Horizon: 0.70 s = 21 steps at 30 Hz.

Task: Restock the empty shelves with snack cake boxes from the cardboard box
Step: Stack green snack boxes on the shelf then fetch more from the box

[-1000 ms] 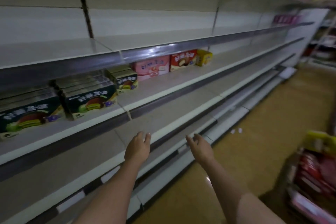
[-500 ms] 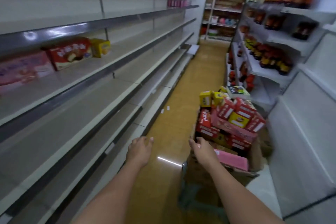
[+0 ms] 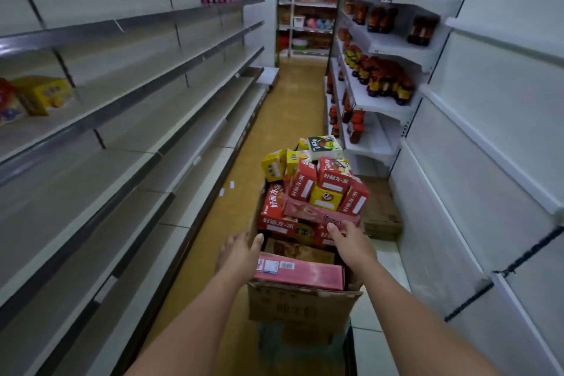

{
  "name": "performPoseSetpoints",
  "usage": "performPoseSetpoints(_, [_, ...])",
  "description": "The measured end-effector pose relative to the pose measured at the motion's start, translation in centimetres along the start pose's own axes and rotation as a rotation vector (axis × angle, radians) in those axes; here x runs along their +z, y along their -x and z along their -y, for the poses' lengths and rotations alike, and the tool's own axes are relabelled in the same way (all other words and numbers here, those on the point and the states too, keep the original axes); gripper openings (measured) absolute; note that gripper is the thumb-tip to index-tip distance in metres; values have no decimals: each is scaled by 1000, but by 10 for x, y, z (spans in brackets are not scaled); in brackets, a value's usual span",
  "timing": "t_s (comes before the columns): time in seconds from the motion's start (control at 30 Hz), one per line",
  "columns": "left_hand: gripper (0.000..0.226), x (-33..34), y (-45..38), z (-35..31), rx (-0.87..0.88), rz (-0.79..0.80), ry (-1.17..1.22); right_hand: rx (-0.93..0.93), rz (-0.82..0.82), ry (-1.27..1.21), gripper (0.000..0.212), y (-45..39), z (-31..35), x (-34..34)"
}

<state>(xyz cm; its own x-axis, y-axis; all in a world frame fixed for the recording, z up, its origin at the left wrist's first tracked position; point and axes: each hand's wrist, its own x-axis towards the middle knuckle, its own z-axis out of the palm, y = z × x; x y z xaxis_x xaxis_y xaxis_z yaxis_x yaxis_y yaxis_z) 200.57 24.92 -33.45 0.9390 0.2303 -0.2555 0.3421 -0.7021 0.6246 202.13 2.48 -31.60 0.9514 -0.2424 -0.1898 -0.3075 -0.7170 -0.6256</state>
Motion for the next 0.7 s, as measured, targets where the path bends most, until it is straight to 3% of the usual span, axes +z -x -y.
performPoseSetpoints(0.43, [60, 24, -147, -78, 159, 119, 31, 128, -121, 82, 56, -129, 30, -22])
performPoseSetpoints(0.7, [59, 35, -231, -107, 142, 188, 149, 200, -107, 137, 67, -195, 59, -6])
